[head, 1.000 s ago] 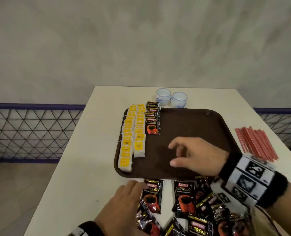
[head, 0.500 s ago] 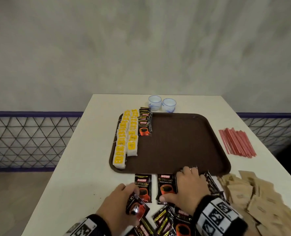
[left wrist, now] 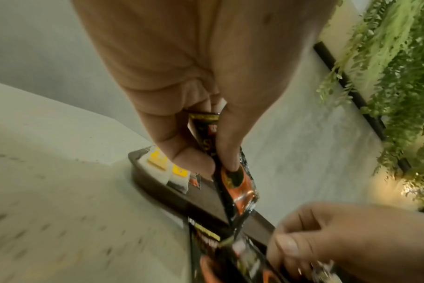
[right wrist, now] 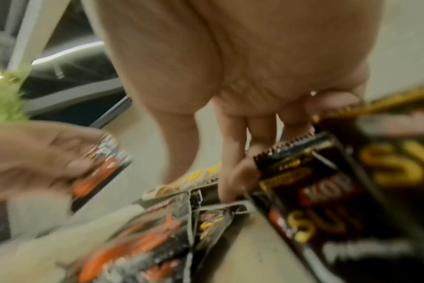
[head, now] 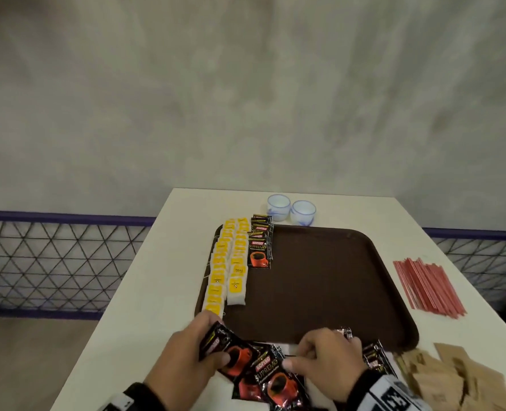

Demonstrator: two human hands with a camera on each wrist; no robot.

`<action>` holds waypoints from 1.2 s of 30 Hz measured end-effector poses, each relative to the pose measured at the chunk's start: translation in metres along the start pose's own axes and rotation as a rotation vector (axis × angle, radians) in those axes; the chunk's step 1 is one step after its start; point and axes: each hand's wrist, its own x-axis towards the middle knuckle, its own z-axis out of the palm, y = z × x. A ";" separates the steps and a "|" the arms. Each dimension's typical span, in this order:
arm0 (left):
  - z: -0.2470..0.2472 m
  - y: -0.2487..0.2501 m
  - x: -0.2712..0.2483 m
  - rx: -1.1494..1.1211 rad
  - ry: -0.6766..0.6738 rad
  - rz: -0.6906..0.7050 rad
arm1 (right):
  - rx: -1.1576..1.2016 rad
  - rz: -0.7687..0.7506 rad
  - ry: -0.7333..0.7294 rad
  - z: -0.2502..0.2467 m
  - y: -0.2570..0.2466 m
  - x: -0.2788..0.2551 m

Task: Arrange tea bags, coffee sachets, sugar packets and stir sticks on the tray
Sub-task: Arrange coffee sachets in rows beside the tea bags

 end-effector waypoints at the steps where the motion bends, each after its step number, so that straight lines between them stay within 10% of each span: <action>1: -0.004 0.004 0.007 0.013 -0.001 0.020 | -0.091 -0.020 -0.045 -0.002 -0.004 -0.001; 9: -0.018 0.039 0.142 0.226 0.042 0.124 | -0.284 -0.116 -0.112 0.012 -0.021 0.014; 16: -0.010 0.049 0.223 0.401 -0.012 0.046 | 0.122 -0.037 -0.705 0.023 0.029 0.069; 26: 0.001 0.036 0.263 0.629 -0.093 0.094 | 0.696 -0.126 -0.001 -0.061 0.026 0.057; 36: -0.028 0.040 0.243 0.427 0.193 0.206 | 0.636 0.115 0.088 -0.041 -0.014 0.169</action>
